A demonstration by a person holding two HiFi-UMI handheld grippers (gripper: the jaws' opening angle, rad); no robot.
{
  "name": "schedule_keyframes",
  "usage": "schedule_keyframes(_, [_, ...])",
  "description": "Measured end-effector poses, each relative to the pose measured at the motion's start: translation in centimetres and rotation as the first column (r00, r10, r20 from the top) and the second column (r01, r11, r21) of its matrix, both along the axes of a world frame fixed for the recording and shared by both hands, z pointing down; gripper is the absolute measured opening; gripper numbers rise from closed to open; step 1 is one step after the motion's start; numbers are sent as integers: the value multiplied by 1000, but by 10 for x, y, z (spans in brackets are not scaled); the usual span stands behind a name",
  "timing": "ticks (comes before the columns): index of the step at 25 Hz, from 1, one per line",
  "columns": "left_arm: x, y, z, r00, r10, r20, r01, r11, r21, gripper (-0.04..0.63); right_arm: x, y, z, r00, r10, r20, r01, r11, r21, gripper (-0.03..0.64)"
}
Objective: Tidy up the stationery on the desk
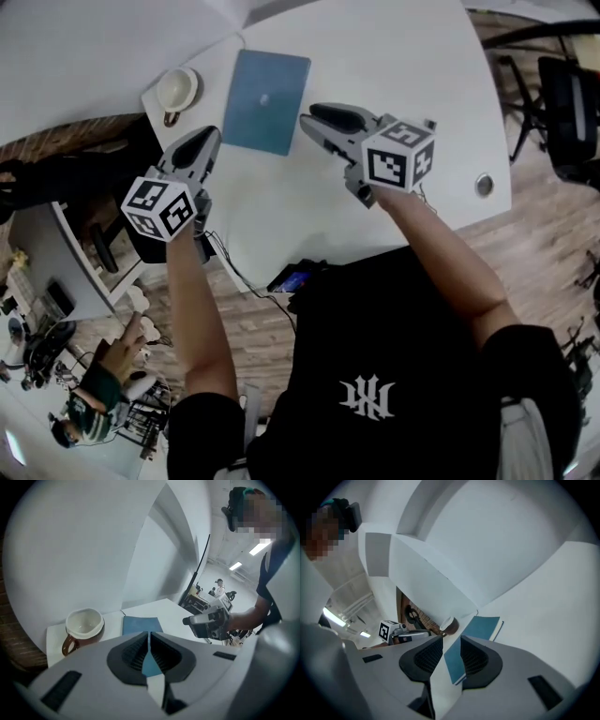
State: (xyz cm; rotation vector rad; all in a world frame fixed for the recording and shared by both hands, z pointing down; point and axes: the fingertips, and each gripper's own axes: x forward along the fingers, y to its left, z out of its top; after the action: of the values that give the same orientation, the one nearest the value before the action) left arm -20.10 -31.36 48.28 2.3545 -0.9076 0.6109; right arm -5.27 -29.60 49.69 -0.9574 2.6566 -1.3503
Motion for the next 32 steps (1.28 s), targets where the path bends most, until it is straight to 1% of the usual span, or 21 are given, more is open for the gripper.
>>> schedule_keyframes(2, [-4,-8,12,1000,2,25,-1,1000,-20,16,-3,-5,11,1000,30,2,-30,998,-51,120])
schedule_keyframes(4, [-6,-14,25,999,4,44,-2,999,-47,52,-6,-9,24,998,59,1,-59,993,-103,120])
schedule_keyframes(7, [-5,-16,42,997,28,68,-22,996,-87,61,-8,-12,43,995,99,-28,-103,982,-161,123])
schedule_keyframes(11, [-7,-21,63,993,47,107,-32,990,-136,72,-16,-14,64,987,133,-88,-149,966,-213,124])
schedule_keyframes(13, [-11,-24,72,989,45,144,-22,988,-155,80,-21,-13,70,984,143,-104,-164,959,-229,124])
schedule_keyframes(15, [-14,-27,81,986,32,165,-2,984,-176,81,-24,-12,75,981,154,-121,-180,953,-244,124])
schedule_keyframes(20, [-17,-33,95,983,29,181,11,976,-218,95,-29,-8,87,972,183,-148,-222,924,-313,124])
schedule_keyframes(25, [-19,-37,106,979,43,200,7,970,-244,103,-30,-9,91,963,197,-185,-250,909,-334,124])
schedule_keyframes(29, [-20,-36,108,981,41,187,9,966,-260,115,-27,-8,98,952,206,-225,-281,880,-383,124])
schedule_keyframes(32, [-18,-35,109,985,46,168,2,961,-278,104,-27,-10,101,945,203,-256,-293,873,-390,118])
